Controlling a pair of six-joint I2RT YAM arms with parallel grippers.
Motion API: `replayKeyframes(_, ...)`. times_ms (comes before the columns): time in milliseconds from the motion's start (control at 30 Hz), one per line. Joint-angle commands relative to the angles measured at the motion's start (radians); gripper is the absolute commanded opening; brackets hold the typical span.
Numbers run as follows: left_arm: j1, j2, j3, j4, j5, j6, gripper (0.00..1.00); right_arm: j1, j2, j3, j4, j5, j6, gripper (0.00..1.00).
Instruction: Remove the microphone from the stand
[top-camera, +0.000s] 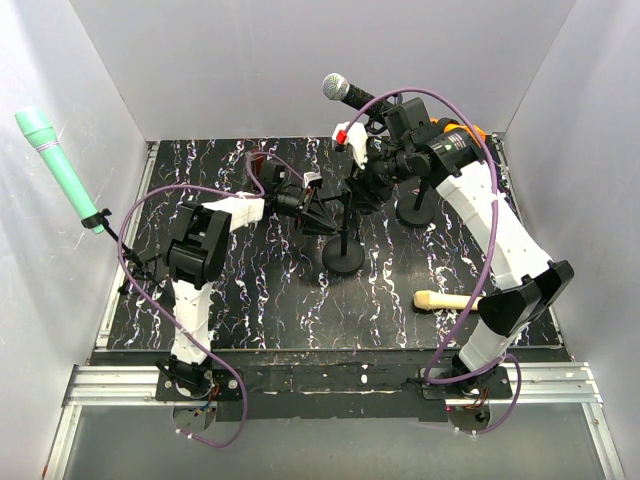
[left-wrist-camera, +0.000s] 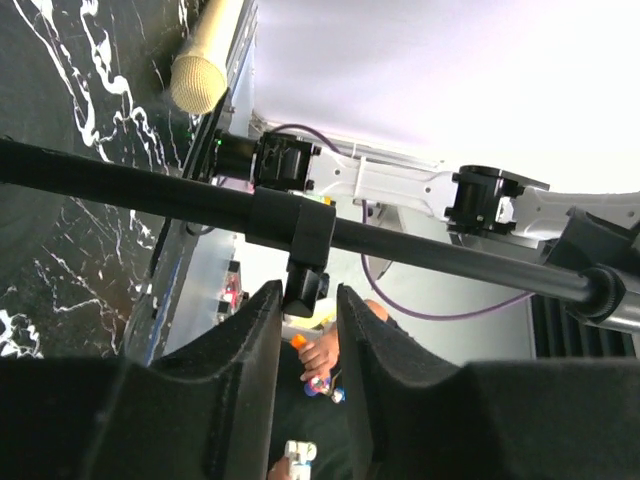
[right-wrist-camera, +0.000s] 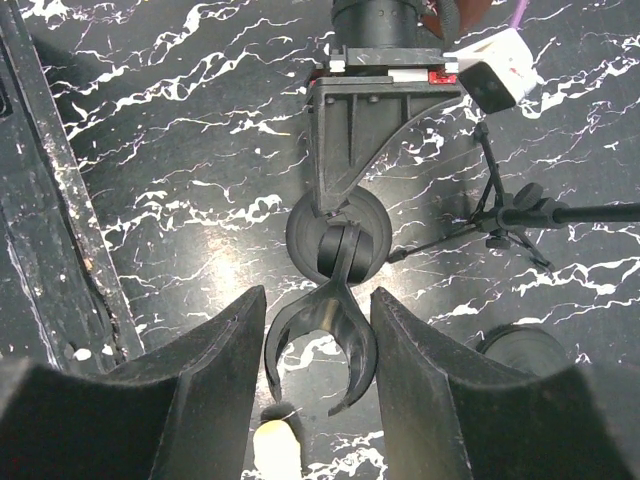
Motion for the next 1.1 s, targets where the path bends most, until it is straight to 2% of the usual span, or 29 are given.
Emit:
replayKeyframes(0, 0.009, -0.071, 0.035, 0.072, 0.075, -0.132, 0.34, 0.005, -0.041, -0.010, 0.004, -0.033, -0.016, 0.53)
replayKeyframes(33, 0.015, -0.075, 0.044, 0.064, 0.068, -0.117, 0.40, 0.005, -0.039, -0.010, 0.010, -0.033, -0.015, 0.53)
replayKeyframes(100, 0.033, -0.101, 0.081, -0.047, 0.037, 0.008, 0.48, 0.005, -0.038, -0.008, 0.015, -0.030, -0.013, 0.53)
replayKeyframes(133, 0.052, -0.103, 0.111, -0.174, 0.013, 0.115, 0.52, 0.005, -0.036, -0.007, 0.015, -0.029, -0.012, 0.53)
replayKeyframes(233, 0.080, -0.088, 0.249, -0.560, -0.064, 0.499, 0.54, 0.005, -0.032, -0.001, 0.016, -0.026, -0.015, 0.53)
replayKeyframes(333, 0.072, -0.083, 0.361, -0.823, -0.191, 0.862, 0.57, 0.005, -0.032, -0.002, 0.018, -0.015, -0.019, 0.53)
replayKeyframes(400, 0.063, -0.095, 0.380, -0.903, -0.259, 1.028, 0.57, 0.005, -0.032, -0.004, 0.016, -0.012, -0.024, 0.53)
replayKeyframes(567, 0.046, -0.181, 0.299, -0.896, -0.375, 1.295, 0.58, 0.005, -0.029, -0.002, 0.018, -0.006, -0.029, 0.53)
replayKeyframes(667, 0.011, -0.328, 0.146, -0.777, -0.466, 1.542, 0.59, 0.003, -0.021, 0.002, 0.018, -0.006, -0.029, 0.53)
replayKeyframes(800, -0.060, -0.656, -0.271, -0.200, -0.651, 1.754, 0.62, 0.003, -0.012, 0.019, 0.010, -0.012, -0.024, 0.53)
replayKeyframes(833, -0.092, -0.710, -0.354, -0.043, -0.729, 1.797, 0.63, 0.003, -0.010, 0.022, 0.008, -0.009, -0.026, 0.53)
replayKeyframes(900, -0.126, -0.776, -0.495, 0.189, -0.779, 1.877, 0.66, 0.003, -0.009, 0.024, 0.007, -0.004, -0.027, 0.53)
replayKeyframes(967, -0.155, -0.787, -0.531, 0.218, -0.787, 1.943, 0.65, 0.003, -0.010, 0.022, 0.004, -0.004, -0.027, 0.53)
replayKeyframes(1067, -0.190, -0.767, -0.519, 0.215, -0.813, 1.933, 0.59, 0.003, -0.009, 0.024, 0.004, -0.007, -0.024, 0.53)
